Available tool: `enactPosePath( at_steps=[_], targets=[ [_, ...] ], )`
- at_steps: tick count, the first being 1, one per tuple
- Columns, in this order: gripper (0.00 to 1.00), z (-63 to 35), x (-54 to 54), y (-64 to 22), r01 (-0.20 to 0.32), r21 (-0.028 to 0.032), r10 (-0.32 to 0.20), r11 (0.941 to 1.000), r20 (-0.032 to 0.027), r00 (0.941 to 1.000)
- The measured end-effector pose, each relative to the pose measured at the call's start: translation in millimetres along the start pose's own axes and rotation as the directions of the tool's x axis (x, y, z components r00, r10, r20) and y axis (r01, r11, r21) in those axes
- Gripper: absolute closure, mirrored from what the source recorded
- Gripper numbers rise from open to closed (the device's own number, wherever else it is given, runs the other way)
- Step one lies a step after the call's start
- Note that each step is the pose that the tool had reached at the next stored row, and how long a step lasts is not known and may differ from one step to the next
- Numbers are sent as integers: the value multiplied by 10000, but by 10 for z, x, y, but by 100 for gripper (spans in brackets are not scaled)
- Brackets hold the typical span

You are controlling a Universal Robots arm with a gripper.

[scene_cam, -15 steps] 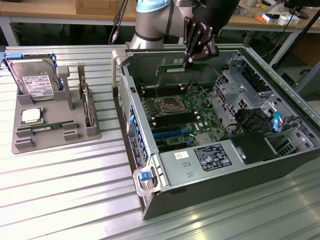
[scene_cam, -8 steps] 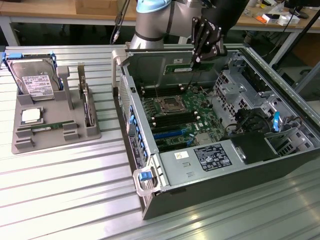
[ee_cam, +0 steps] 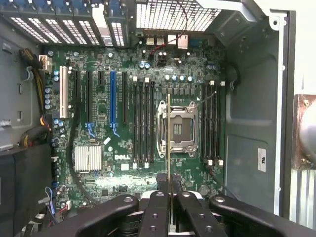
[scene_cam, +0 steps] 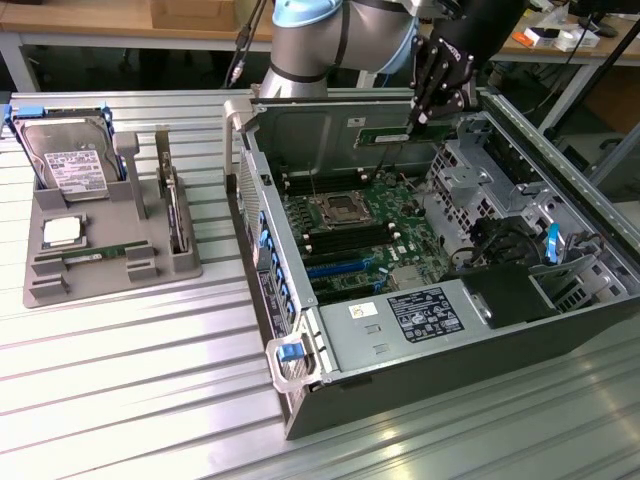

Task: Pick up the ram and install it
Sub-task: 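Pick up the ram and move it above insertion slot, then insert the ram into the slot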

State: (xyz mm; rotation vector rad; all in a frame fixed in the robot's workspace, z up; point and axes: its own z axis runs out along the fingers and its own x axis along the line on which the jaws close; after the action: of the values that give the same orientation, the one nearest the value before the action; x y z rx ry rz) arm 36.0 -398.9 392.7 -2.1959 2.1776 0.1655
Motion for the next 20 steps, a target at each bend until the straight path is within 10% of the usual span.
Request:
enactPosePath(
  at_steps=[20],
  targets=[
    [88,78,9,-60,0,0,0,10000,0,10000]
  ],
)
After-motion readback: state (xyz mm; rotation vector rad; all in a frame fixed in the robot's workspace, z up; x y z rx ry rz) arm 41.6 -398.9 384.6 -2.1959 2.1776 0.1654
